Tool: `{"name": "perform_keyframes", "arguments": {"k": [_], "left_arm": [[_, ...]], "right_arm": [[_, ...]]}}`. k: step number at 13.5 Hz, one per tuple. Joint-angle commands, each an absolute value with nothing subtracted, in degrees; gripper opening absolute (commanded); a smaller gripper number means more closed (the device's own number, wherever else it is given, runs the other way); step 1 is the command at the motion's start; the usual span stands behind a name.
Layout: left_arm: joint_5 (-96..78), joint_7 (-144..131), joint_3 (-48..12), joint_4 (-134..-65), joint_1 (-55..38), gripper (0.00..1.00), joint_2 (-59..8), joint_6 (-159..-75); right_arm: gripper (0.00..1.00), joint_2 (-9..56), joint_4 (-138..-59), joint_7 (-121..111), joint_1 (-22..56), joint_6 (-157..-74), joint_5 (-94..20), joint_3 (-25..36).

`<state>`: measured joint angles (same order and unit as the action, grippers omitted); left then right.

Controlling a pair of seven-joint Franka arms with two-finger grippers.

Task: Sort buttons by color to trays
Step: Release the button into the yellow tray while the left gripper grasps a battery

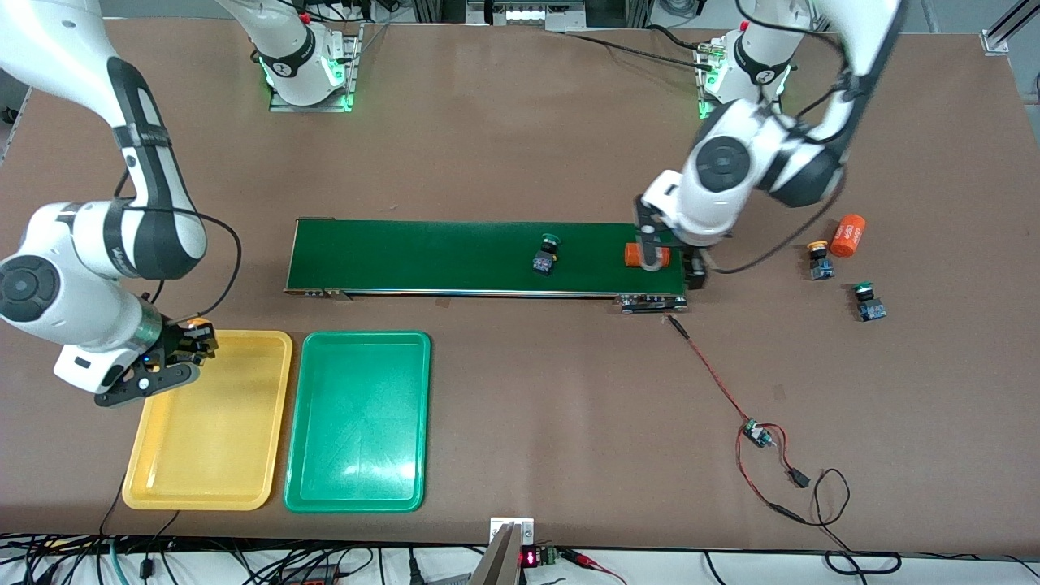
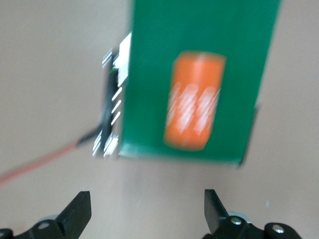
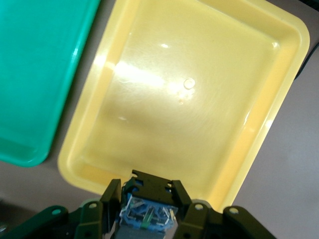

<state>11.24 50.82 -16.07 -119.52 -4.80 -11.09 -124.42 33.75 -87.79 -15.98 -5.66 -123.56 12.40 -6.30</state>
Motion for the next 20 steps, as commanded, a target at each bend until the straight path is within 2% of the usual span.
{"name": "perform_keyframes", "arguments": {"k": [1, 5, 8, 9, 10, 14, 16, 18, 20], "left_arm": [[11.69, 51.86, -14.08, -118.4, 3.4, 1.0, -10.89, -123.4], [18.96, 51.85, -11.26, -119.09, 8.51, 1.0, -10.9, -127.79], [17.76, 52.82, -10.9, -120.49, 15.19, 1.0, -10.63, -126.48], [16.1, 52.39, -10.81, -121.19, 17.29, 1.0, -10.9, -125.78], [14.34, 51.6, -10.81, -122.77, 19.32, 1.0, -10.81, -125.68], [11.07, 48.25, -10.81, -125.86, 26.88, 1.0, -11.42, -126.03], [11.07, 48.86, -10.9, -127.08, 29.69, 1.0, -11.6, -126.3], [10.9, 48.95, -10.99, -127.35, 31.81, 1.0, -13.52, -126.56], [9.06, 49.13, -10.99, -127.79, 32.87, 1.0, -15.63, -127.26]], "right_arm": [[0.09, 36.12, -87.71, -17.84, -8.43, -127.17, 13.8, -7.21], [0.11, 39.72, -87.71, -21.79, -11.59, -133.49, 14.5, -6.86], [0.15, 40.43, -87.71, -21.54, -11.87, -133.95, 14.33, -6.86], [0.24, 40.6, -87.71, -21.27, -11.87, -134.03, 13.98, -6.86], [0.42, 40.95, -87.8, -21.1, -11.87, -134.21, 13.8, -6.86], [0.69, 41.22, -88.24, -20.74, -11.78, -134.56, 13.45, -6.86], [0.87, 41.22, -88.33, -20.83, -11.78, -134.56, 13.45, -6.86], [0.97, 41.13, -88.5, -20.66, -11.69, -134.47, 13.45, -6.86], [0.99, 40.17, -88.59, -19.69, -11.43, -133.6, 12.84, -7.03]]}}
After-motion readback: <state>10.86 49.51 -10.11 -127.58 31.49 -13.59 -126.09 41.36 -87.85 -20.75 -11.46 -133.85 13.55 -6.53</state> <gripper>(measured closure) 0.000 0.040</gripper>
